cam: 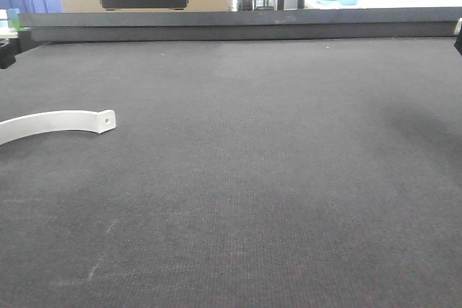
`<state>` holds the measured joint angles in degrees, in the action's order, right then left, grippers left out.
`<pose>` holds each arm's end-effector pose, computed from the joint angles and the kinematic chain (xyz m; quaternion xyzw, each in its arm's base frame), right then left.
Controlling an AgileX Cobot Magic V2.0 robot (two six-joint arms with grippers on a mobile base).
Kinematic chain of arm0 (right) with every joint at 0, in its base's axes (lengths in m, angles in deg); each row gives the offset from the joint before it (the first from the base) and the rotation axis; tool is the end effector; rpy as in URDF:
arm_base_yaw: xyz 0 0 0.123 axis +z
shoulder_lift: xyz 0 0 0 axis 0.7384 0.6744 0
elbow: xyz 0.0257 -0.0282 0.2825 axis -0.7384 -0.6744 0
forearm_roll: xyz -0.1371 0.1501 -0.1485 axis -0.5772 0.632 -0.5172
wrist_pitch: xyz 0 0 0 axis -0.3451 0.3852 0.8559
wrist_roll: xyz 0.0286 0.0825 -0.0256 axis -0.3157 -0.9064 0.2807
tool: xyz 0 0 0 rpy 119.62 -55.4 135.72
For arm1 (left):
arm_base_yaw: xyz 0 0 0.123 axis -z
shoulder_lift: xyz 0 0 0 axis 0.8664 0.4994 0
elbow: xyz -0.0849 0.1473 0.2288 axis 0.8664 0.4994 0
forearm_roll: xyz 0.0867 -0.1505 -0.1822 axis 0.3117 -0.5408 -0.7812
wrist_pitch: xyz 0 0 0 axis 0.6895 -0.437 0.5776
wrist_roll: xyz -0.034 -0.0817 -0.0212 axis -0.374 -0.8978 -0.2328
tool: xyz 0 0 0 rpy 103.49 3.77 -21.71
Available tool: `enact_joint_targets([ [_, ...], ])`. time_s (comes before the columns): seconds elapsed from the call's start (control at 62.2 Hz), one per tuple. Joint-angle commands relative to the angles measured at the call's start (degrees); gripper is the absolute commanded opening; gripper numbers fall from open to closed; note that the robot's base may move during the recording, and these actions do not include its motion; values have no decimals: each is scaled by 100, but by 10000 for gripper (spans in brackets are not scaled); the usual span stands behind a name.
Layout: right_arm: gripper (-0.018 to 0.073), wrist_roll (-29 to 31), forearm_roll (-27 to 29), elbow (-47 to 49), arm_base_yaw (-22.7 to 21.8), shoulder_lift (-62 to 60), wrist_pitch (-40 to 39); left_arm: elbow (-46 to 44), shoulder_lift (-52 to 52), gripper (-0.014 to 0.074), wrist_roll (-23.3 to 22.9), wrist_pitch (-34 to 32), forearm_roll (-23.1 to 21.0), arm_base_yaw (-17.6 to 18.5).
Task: Grab PVC pipe and place in blue bin
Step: 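Close both grippers on the white clamp's curved band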
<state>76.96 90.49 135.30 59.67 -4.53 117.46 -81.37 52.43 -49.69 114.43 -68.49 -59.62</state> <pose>0.2927 0.0637 0.3050 -0.0242 0.9828 0.0397 0.1790 0.3332 -0.0035 0.2322 0.0006 0.9964 -0.0063 0.0846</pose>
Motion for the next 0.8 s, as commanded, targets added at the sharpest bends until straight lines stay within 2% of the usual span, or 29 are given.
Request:
enact_joint_targets([
  [0.0,-161,47,-77,-8,4,-63,-121,-42,-13,234,-110,-39,6,-11],
  [0.064,-161,47,-77,-8,4,-63,-173,-42,-10,266,-110,-152,77,-11],
  [0.402,-161,47,-77,-8,4,-63,-247,-30,133,255,-169,-547,164,-11],
  [0.788,-161,47,-77,-8,4,-63,-248,-30,545,255,-169,-365,115,-11],
])
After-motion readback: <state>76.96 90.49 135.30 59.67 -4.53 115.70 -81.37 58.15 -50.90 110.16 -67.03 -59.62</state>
